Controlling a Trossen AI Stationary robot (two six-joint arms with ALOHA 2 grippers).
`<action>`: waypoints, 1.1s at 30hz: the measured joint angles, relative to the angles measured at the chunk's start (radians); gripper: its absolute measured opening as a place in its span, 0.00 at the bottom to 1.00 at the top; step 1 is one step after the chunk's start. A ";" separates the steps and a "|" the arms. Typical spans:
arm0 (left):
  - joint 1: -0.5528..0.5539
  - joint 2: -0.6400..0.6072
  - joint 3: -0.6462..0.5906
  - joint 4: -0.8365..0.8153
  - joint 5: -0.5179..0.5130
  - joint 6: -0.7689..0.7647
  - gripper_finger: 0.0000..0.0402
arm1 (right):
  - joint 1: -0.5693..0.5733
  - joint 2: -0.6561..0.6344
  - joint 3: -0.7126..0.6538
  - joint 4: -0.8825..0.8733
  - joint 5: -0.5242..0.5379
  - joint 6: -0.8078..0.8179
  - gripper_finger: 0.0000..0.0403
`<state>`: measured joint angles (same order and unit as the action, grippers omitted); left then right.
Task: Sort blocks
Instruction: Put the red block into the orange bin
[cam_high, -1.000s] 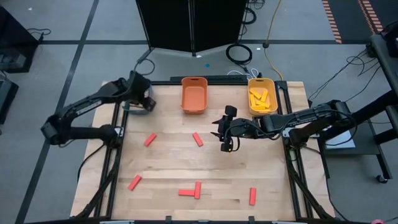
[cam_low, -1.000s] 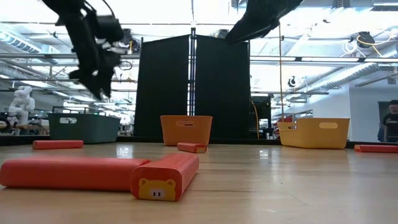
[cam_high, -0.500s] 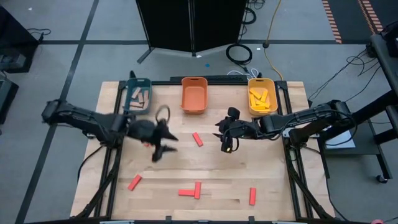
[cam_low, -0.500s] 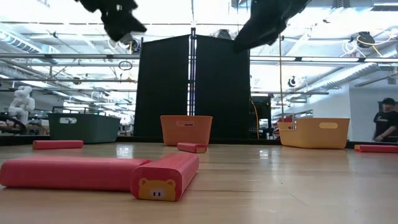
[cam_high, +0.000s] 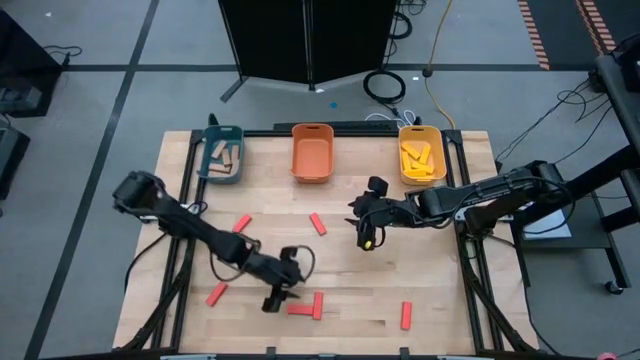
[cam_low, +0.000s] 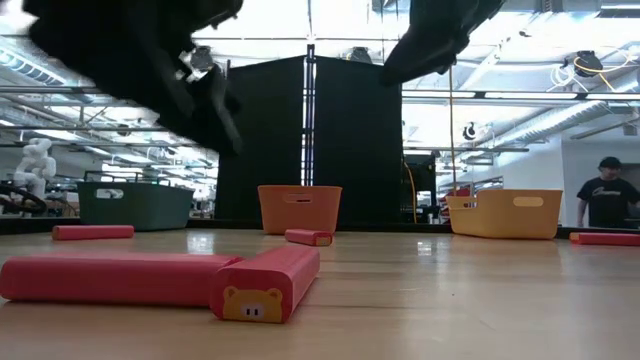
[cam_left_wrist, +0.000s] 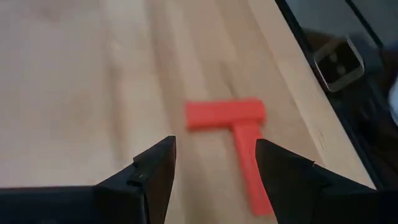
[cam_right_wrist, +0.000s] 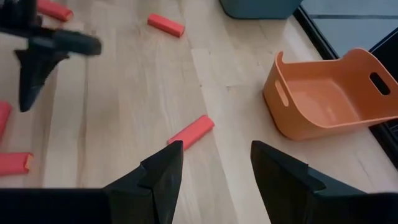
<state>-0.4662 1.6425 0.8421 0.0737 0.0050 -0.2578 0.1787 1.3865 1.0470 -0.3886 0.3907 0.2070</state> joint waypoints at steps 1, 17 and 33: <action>-0.011 0.022 0.000 0.013 0.008 -0.008 0.54 | 0.000 0.000 0.000 -0.003 0.000 -0.005 0.45; -0.173 0.086 0.000 0.110 -0.242 -0.079 0.54 | -0.003 0.000 0.000 -0.003 0.001 -0.028 0.45; -0.153 0.183 0.000 0.153 -0.189 -0.148 0.54 | -0.026 0.000 0.000 0.033 0.004 -0.139 0.45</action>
<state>-0.6194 1.8259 0.8425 0.2264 -0.1835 -0.4057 0.1528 1.3865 1.0470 -0.3556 0.3943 0.0681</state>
